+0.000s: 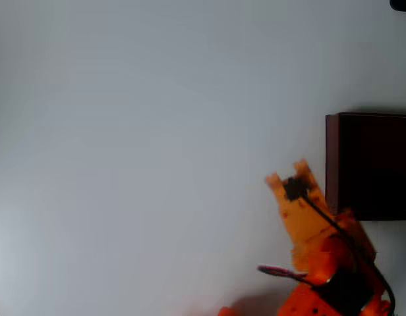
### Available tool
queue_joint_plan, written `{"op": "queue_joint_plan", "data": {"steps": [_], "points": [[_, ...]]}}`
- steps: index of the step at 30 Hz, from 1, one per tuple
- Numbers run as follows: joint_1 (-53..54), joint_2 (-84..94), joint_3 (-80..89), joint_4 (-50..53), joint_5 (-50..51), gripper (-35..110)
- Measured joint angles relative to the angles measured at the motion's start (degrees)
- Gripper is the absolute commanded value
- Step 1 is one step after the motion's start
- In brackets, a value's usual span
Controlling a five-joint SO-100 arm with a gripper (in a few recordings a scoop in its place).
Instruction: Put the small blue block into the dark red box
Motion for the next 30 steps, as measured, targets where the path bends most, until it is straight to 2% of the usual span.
{"op": "queue_joint_plan", "data": {"steps": [4,11,16,22,26,30], "points": [[0.5,-4.9,-8.7,-2.4,-2.5,0],[-0.1,-26.1,-21.9,-8.4,-8.3,0],[0.6,-35.0,-23.9,-12.1,-11.0,16],[-0.2,-31.7,-19.2,-13.3,-14.9,16],[-2.7,-20.7,-13.3,-11.0,-16.5,15],[-10.6,-3.9,-3.7,-7.5,-17.8,10]]}}
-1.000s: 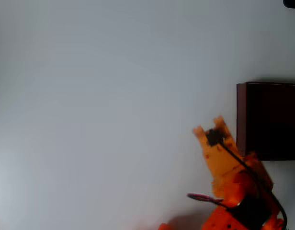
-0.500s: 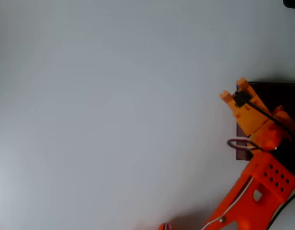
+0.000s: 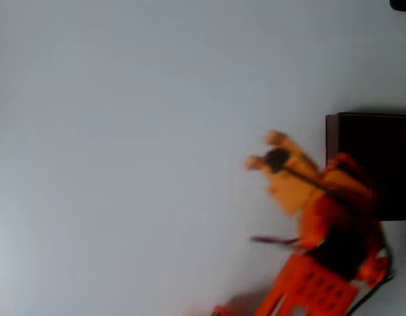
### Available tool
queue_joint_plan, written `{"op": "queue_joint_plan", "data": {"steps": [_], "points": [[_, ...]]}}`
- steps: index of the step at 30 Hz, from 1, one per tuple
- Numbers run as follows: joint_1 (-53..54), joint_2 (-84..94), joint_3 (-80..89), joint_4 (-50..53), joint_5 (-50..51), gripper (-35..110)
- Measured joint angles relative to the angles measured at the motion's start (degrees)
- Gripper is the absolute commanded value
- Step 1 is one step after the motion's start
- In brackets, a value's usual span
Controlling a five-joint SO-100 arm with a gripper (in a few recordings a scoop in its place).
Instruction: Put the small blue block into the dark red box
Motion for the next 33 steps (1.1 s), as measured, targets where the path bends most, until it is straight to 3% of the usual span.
{"op": "queue_joint_plan", "data": {"steps": [5,15,22,33], "points": [[-15.7,23.6,13.3,3.3,0.5,0],[-47.8,48.3,32.4,5.0,1.7,0],[-53.9,70.8,48.0,9.1,1.5,0],[-55.1,73.9,56.3,8.8,-0.4,0]]}}
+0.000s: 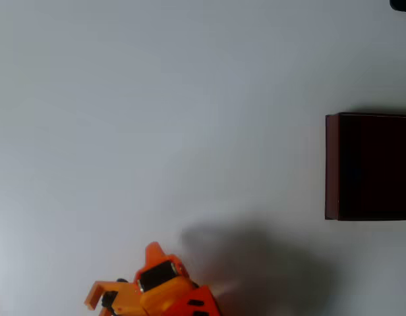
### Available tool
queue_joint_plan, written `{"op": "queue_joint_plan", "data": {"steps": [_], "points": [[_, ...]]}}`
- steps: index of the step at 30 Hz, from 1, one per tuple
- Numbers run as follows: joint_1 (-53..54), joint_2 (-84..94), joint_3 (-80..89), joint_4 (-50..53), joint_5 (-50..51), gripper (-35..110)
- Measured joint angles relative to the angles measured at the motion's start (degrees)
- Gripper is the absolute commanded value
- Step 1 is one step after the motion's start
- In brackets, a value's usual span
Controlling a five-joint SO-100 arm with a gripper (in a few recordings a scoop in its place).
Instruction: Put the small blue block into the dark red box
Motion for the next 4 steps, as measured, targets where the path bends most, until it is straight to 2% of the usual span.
{"op": "queue_joint_plan", "data": {"steps": [4], "points": [[0.0,0.0,1.1,-0.8,0.3,0]]}}
